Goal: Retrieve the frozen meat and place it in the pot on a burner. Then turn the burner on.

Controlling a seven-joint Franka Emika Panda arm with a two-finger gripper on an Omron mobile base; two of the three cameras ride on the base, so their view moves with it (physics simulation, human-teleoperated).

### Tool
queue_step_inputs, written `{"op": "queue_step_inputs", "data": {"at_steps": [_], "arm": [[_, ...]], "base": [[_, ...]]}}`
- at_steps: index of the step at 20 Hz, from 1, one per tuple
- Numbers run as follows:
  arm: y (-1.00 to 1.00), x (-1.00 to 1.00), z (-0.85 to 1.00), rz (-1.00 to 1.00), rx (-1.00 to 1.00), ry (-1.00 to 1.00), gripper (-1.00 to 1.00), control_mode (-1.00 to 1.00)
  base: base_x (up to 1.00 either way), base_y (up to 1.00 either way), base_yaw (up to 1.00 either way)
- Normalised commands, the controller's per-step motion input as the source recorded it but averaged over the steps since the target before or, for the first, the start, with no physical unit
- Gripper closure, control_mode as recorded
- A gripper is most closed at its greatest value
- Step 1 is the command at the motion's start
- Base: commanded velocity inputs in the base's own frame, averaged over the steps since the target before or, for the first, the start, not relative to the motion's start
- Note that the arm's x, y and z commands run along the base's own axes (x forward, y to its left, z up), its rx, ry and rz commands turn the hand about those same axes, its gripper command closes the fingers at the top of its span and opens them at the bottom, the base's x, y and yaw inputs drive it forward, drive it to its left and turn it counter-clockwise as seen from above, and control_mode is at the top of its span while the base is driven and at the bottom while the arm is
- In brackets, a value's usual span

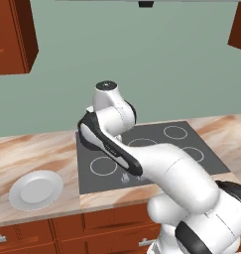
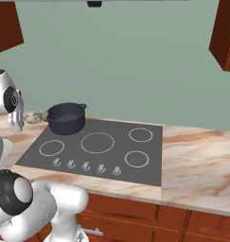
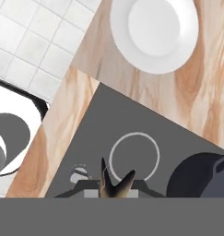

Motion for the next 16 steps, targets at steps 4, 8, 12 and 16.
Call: {"op": "queue_step_inputs", "data": {"at_steps": [4,8,12,16], "arm": [[-0.31,0.64,0.14,0.00,0.00,0.17,1.00,-1.00],[-0.25,0.72,0.29,0.00,0.02,0.22,1.00,-1.00],[-0.11,0.69,0.06,0.00,0.06,0.06,1.00,-1.00],[0.05,0.67,0.00,0.00,0.00,0.00,1.00,-1.00]], "base": [[0.00,0.00,0.00],[0.00,0.00,0.00],[0.00,0.00,0.00],[0.00,0.00,0.00]]}}
